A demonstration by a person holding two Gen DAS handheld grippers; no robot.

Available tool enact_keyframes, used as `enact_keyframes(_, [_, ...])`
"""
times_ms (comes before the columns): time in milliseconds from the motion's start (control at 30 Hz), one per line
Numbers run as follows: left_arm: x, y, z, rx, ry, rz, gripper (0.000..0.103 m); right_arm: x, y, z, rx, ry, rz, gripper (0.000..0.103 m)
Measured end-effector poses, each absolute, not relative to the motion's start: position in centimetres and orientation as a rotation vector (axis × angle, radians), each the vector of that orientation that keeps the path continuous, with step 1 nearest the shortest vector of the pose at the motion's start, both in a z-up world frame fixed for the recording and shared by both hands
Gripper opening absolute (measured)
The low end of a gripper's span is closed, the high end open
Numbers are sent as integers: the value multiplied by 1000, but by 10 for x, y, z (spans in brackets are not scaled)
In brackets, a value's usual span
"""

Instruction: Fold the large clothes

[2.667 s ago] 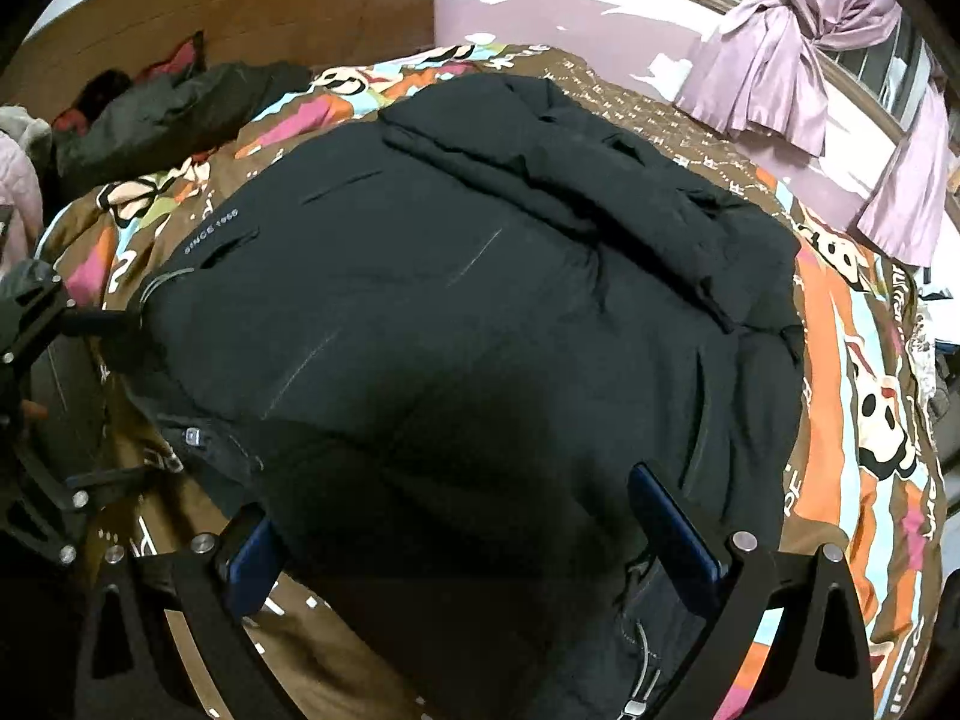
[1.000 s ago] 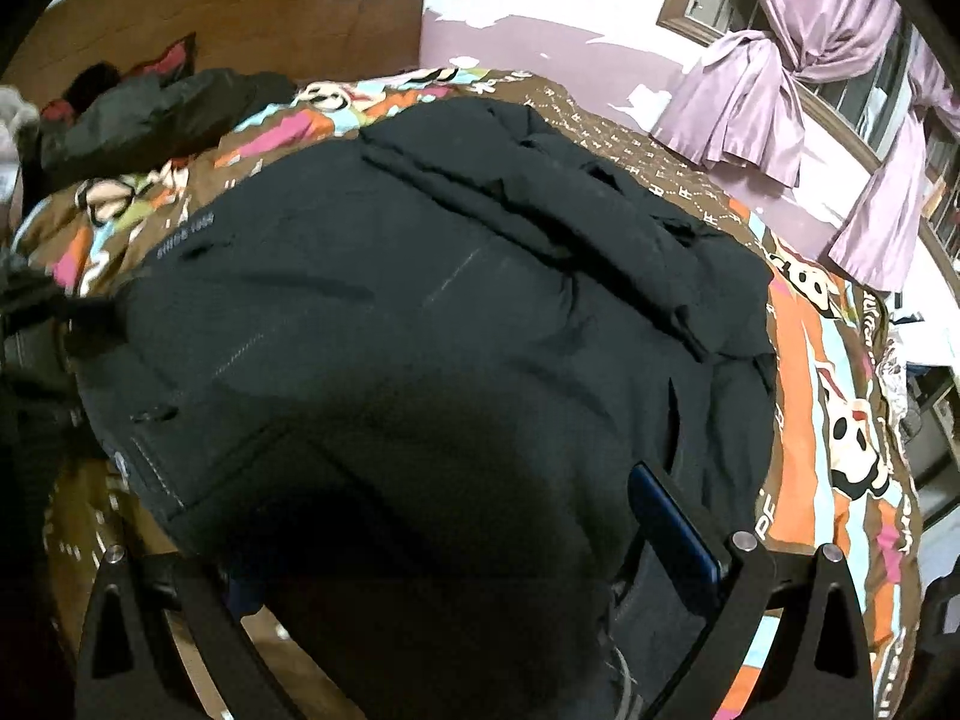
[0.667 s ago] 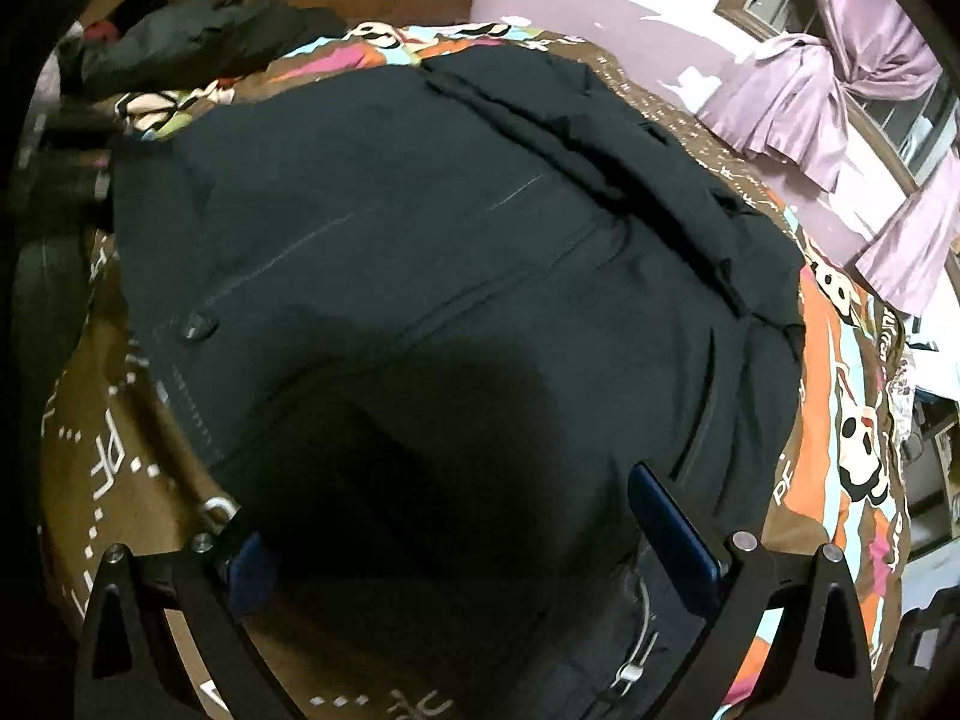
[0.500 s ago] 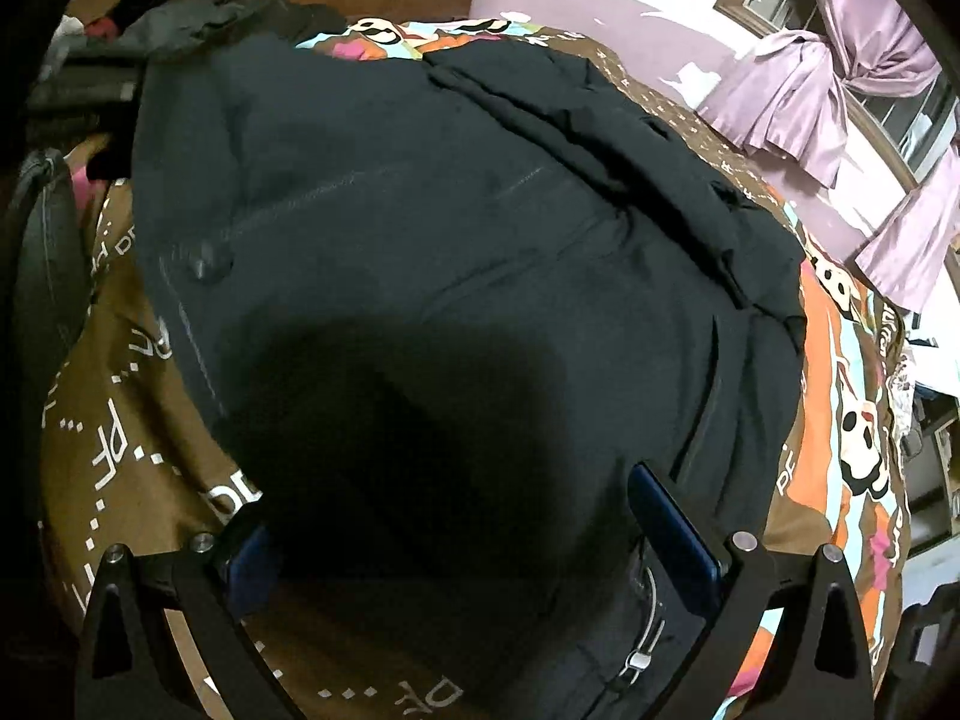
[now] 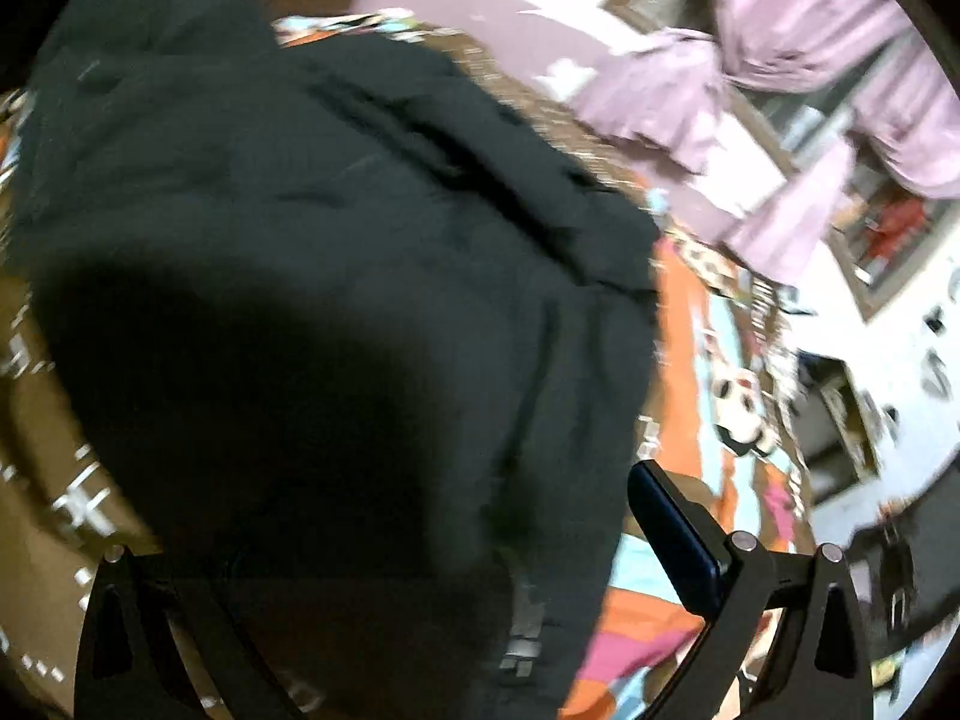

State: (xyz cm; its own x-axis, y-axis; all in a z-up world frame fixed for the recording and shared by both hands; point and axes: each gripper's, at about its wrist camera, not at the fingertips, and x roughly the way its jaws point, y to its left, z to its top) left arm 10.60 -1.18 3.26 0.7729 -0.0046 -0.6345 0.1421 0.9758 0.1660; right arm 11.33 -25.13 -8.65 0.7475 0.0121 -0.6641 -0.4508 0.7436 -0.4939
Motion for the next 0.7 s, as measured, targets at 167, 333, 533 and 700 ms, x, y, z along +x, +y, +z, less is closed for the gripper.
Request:
enact_keyframes(167, [102, -7, 30, 197, 683, -64, 11, 115, -259, -72, -633, 645, 266, 89])
enact_keyframes(333, [95, 1, 27, 164, 675, -52, 11, 109, -261, -60, -587, 588, 299, 62])
enact_keyframes(533, [89, 2, 25, 159, 661, -52, 10, 100, -250, -58, -587, 558, 359, 21])
enact_keyframes(700, [89, 8, 37, 148, 641, -53, 8, 94, -253, -34, -506, 472, 385, 13])
